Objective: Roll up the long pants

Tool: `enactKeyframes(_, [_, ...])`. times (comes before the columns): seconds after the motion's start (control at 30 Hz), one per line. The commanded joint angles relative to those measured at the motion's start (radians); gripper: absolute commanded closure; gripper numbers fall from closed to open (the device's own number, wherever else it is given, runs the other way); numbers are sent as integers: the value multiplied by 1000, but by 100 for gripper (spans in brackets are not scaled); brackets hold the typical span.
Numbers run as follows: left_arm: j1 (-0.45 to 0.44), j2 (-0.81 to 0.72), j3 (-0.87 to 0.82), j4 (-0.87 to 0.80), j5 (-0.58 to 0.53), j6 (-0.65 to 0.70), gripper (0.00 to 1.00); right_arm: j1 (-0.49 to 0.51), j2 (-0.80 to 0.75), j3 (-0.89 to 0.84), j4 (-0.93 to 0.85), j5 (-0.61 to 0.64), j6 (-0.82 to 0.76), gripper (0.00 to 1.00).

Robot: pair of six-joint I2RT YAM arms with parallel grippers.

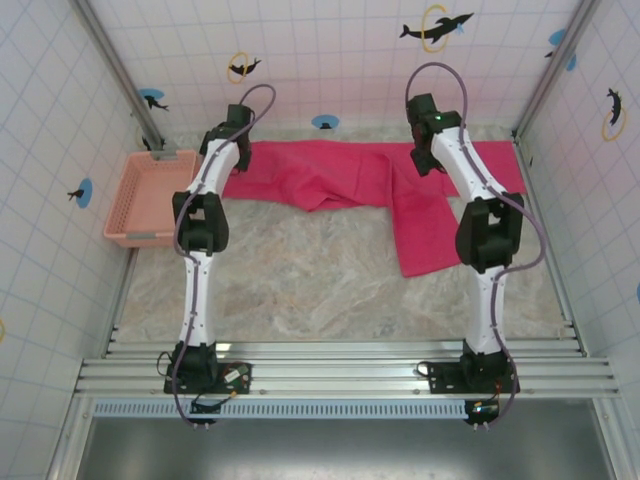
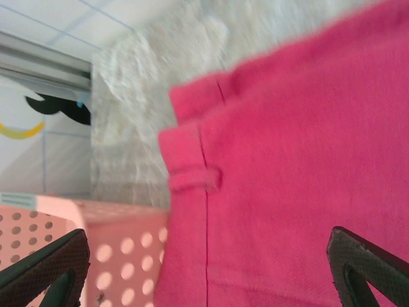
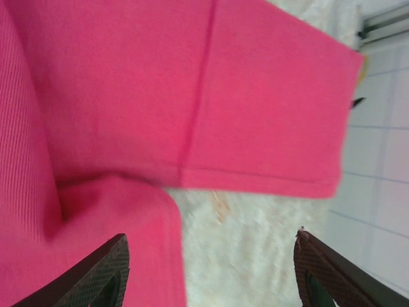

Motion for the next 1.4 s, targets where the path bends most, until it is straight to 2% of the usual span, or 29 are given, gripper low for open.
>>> enactKeyframes(0.0, [-37, 74, 118, -85, -7, -105, 2, -39, 236, 201, -65, -124, 131, 34])
enactKeyframes(0.07, [-53, 75, 101, -60, -21, -98, 2, -42, 329, 326, -103, -149, 160, 33])
enactKeyframes(0.17, [-58, 84, 80, -75, -20, -141, 2, -48, 411, 402, -125, -182, 205, 31])
enactKeyframes(0.37, [-47, 74, 15, -165, -26, -192, 3, -64, 455, 400, -161, -252, 277, 32])
enactKeyframes(0.43, [-42, 77, 11, -213, -42, -216, 3, -57, 459, 400, -196, -235, 262, 32])
enactKeyframes(0.63, [-10, 93, 13, -342, -1, -261, 2, -36, 468, 385, -309, -152, 193, 33])
enactKeyframes(0.83, [-8, 39, -106, -383, 48, -229, 3, -24, 456, 350, -371, -166, 162, 33])
enactKeyframes(1.03, [-11, -66, -180, -433, 47, -281, 3, -31, 373, 187, -376, -253, 124, 36])
enactKeyframes(1.23, [-13, -176, -379, -561, 6, -284, 3, -21, 204, 23, -410, -314, 79, 38])
enactKeyframes(1.37, [-18, -328, -584, -500, -32, -247, 3, -18, 39, -159, -372, -316, 83, 36])
